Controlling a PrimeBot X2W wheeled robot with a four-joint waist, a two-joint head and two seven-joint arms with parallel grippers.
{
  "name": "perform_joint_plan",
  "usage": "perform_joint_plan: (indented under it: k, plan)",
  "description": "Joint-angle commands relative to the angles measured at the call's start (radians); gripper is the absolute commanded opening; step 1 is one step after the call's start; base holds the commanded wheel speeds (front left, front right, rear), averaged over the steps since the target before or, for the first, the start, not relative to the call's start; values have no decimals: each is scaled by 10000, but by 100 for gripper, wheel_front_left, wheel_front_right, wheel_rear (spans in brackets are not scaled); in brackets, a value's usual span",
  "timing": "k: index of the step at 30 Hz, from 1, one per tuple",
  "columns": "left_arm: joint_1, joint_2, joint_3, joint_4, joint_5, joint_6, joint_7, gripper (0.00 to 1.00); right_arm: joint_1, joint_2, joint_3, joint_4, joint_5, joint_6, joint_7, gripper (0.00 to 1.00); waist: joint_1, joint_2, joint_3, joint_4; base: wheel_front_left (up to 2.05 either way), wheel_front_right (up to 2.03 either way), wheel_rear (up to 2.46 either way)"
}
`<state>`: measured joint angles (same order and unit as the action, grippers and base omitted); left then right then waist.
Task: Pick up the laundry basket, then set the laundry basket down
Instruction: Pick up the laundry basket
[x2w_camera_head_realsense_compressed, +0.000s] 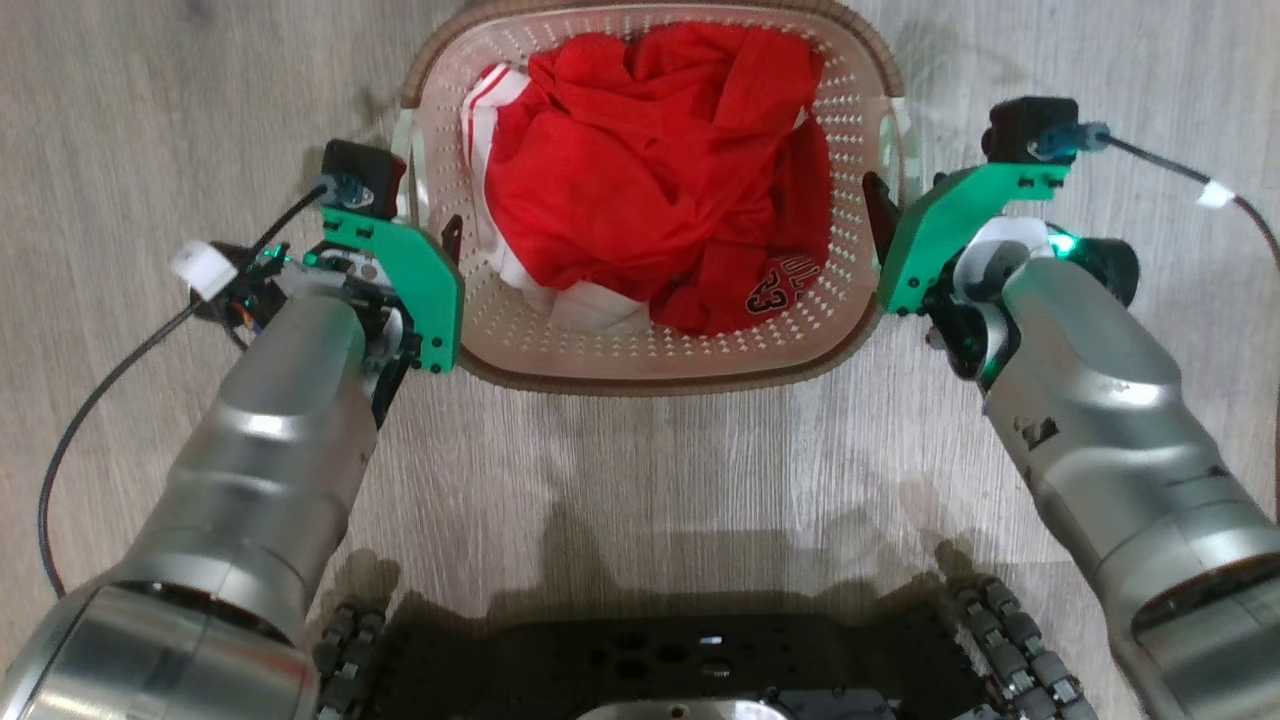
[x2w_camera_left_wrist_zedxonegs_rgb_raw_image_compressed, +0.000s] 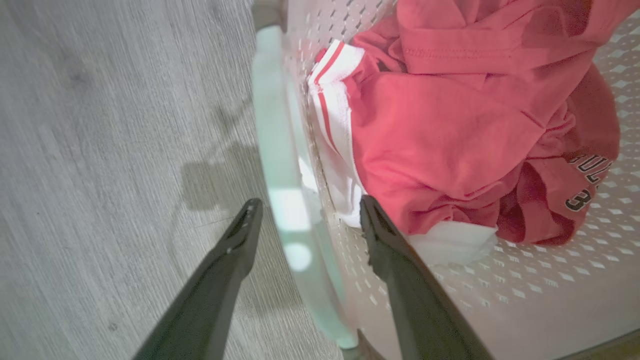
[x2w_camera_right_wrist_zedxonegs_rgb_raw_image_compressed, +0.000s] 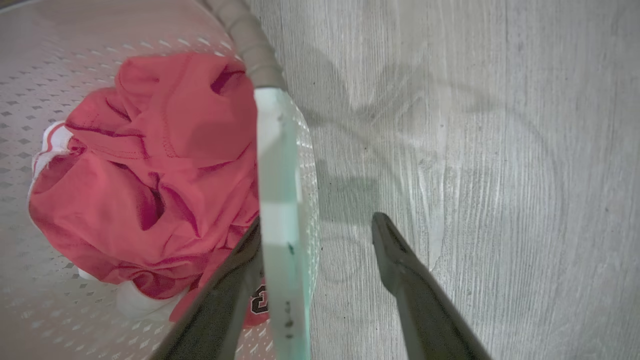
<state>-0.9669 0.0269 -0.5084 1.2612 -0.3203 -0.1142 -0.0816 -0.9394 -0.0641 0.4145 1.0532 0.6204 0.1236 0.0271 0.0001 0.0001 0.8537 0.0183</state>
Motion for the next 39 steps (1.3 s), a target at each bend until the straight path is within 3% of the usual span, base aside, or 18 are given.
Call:
perform_joint_plan:
  k: [1,10,35,36,37,38,39]
  plan:
    - [-18,233,89,-30,-157,-24,111,100,147,139,218,-30,75,71,41,100,-1,-1,161,36,0,0,0]
    - [-369,233,-551,-70,-661,-74,792,100,-522,139,747,640,579,71,172,100,-1,-1,645,136,0,0,0]
    - [-401,233,-1753,-389,-2215,294,494,100,-916,139,2269,1237,1737,71,-451,100,-1,-1,813,186,0,0,0]
    - [-386,233,-1801,-411,-2300,289,484,49,-887,139,2359,1218,1783,71,-394,77,-1,-1,807,198,0,0,0]
    - [-366,233,-1870,-427,-2366,284,490,27,-867,139,2446,1197,1817,71,-364,5,-1,-1,797,205,0,0,0]
    - [-350,233,-1961,-450,-2412,267,493,0,-855,139,2515,1176,1855,71,-363,0,-1,-1,790,211,0,0,0]
    - [-338,233,-2032,-465,-2475,254,499,0,-835,139,2579,1142,1909,71,-343,0,-1,-1,788,219,0,0,0]
